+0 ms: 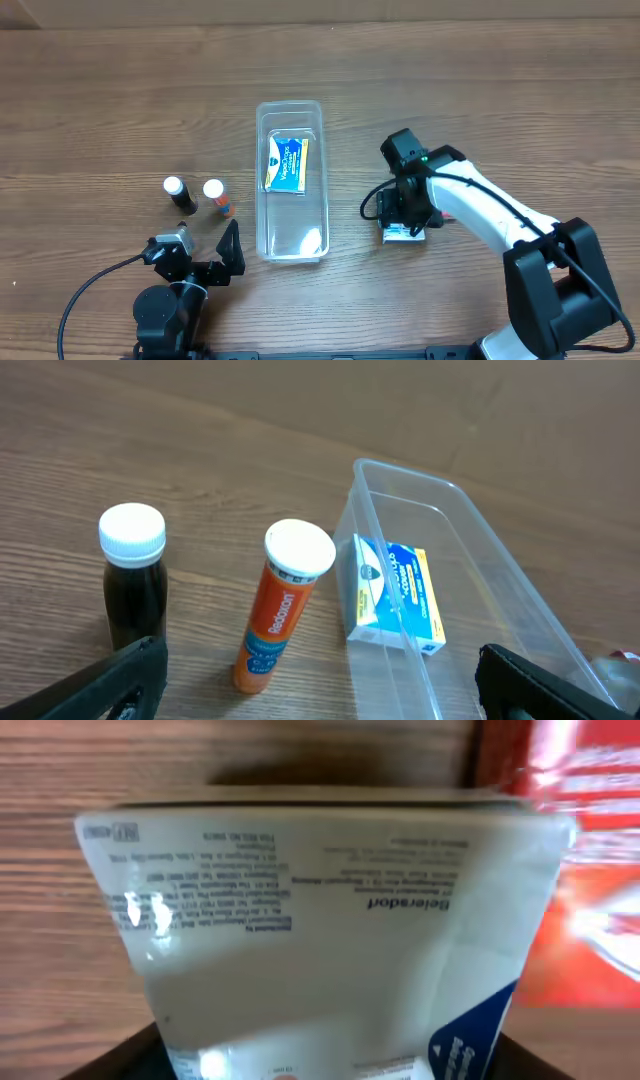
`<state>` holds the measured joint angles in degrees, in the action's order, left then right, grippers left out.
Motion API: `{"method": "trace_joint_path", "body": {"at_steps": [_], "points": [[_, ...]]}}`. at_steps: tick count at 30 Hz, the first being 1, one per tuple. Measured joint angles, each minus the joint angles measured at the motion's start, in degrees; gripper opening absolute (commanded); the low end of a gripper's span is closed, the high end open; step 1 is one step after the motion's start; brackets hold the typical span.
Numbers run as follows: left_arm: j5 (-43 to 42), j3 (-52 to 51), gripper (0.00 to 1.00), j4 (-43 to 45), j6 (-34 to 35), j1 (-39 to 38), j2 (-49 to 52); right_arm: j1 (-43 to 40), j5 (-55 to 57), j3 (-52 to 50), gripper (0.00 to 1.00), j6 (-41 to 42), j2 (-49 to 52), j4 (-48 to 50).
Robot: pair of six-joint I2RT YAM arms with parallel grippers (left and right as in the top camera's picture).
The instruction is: Pack container
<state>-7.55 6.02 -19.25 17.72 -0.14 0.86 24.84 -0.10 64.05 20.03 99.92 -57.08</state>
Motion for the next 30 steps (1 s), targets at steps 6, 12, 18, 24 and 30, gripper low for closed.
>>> {"method": "trace_joint_path", "body": {"at_steps": [6,12,18,24,30], "points": [[0.02,0.0,1.0,0.0,0.0,0.0,0.0,3.04,0.92,14.64,0.71,0.94,-1.03,-8.39],[0.0,0.0,1.0,-0.02,0.0,0.0,0.0,10.43,1.14,23.93,0.71,3.85,-4.44,-8.55],[0.02,0.0,1.0,0.0,0.0,0.0,0.0,20.41,0.96,24.13,0.71,8.44,-3.67,-3.93],[0.0,0.0,1.0,-0.02,0.0,0.0,-0.02,26.49,0.85,24.13,0.71,12.24,3.08,2.71],[0.02,0.0,1.0,-0.02,0.0,0.0,0.0,26.53,0.5,24.11,0.75,14.47,12.02,3.76]]}}
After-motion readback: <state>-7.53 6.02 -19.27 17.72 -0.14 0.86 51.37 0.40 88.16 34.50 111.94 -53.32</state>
